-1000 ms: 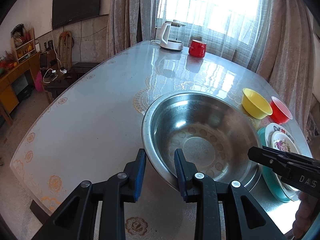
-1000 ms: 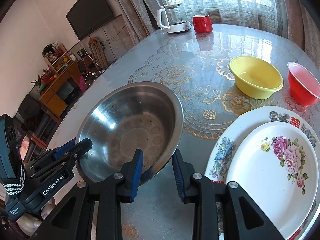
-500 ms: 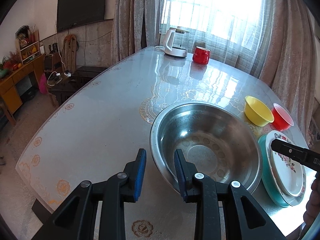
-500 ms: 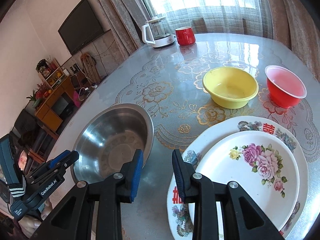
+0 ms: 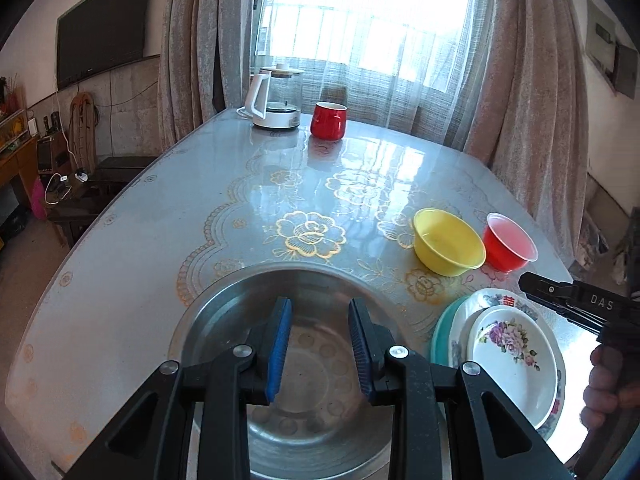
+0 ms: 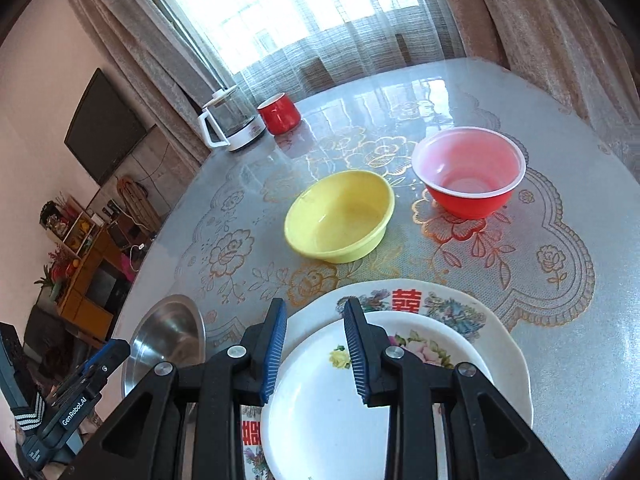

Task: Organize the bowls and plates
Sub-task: 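Move the right gripper to the rim of the yellow bowl, then grasp the yellow bowl rim with the right gripper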

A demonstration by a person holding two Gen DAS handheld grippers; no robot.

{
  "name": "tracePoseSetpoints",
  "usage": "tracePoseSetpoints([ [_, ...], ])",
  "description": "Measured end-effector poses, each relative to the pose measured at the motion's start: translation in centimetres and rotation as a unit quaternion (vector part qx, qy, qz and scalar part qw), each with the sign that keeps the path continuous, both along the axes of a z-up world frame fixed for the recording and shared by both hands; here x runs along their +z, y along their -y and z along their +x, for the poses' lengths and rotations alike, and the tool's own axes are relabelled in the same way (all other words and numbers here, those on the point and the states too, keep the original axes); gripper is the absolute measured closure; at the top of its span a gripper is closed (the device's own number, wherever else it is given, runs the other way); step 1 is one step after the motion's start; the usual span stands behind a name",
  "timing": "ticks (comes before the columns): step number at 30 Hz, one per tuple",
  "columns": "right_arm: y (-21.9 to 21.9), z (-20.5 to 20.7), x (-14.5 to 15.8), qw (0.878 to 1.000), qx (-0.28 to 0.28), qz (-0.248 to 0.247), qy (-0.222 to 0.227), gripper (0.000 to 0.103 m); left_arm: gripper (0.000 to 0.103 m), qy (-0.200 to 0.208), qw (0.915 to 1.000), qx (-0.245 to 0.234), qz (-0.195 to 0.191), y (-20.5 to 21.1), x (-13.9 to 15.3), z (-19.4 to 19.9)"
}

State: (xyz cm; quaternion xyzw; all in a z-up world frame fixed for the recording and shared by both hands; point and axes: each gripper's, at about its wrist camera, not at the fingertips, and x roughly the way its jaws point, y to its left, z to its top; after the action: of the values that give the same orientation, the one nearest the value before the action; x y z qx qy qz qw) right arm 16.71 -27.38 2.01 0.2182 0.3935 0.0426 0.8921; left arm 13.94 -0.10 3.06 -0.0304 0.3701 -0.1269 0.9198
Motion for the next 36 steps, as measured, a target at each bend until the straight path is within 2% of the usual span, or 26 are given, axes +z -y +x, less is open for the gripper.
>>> tracePoseSetpoints([
  [2,1.0,0.6,0.1,1.000,-0.012,0.000,0.001,0.076,0.073,-0.005,1.0000,-0.005,-0.005,1.3,0.3,1.2],
  [4,1.9,1.3,0.0,1.000,-0.024,-0.001,-0.003,0.078,0.073,-0.013,0.9992,-0.032,-0.018,2.8,0.4,2.6],
  [6,2.6,2.2,-0.2,0.999,-0.032,0.006,-0.012,0.078,0.073,-0.014,0.9988,-0.046,-0.010,4.4,0.5,3.6],
  [8,3.2,3.2,-0.6,0.999,-0.040,0.010,-0.024,0.078,0.073,-0.013,0.9985,-0.051,0.014,6.1,0.3,4.5],
  [12,3.6,5.3,-1.4,0.998,-0.038,0.029,-0.045,0.078,0.073,-0.034,0.9969,-0.069,0.012,8.4,-0.1,6.9],
  [17,3.8,7.4,-2.2,0.997,-0.047,0.024,-0.057,0.081,0.073,-0.094,0.9931,-0.067,-0.021,9.7,-1.7,10.3],
  [22,4.2,8.5,-2.7,0.996,-0.056,0.017,-0.061,0.084,0.074,-0.120,0.9891,-0.068,-0.051,10.7,-2.5,12.1],
  [32,5.7,9.6,-4.2,0.994,-0.067,0.032,-0.078,0.084,0.074,-0.163,0.9809,-0.068,-0.083,12.6,-4.7,15.3],
  [34,5.8,9.7,-4.4,0.994,-0.065,0.034,-0.078,0.087,0.090,-0.175,0.9788,-0.071,-0.078,13.3,-5.3,15.6],
  [36,5.4,9.9,-4.6,0.995,-0.051,0.031,-0.077,0.092,0.091,-0.169,0.9805,-0.070,-0.072,13.8,-5.4,15.5],
])
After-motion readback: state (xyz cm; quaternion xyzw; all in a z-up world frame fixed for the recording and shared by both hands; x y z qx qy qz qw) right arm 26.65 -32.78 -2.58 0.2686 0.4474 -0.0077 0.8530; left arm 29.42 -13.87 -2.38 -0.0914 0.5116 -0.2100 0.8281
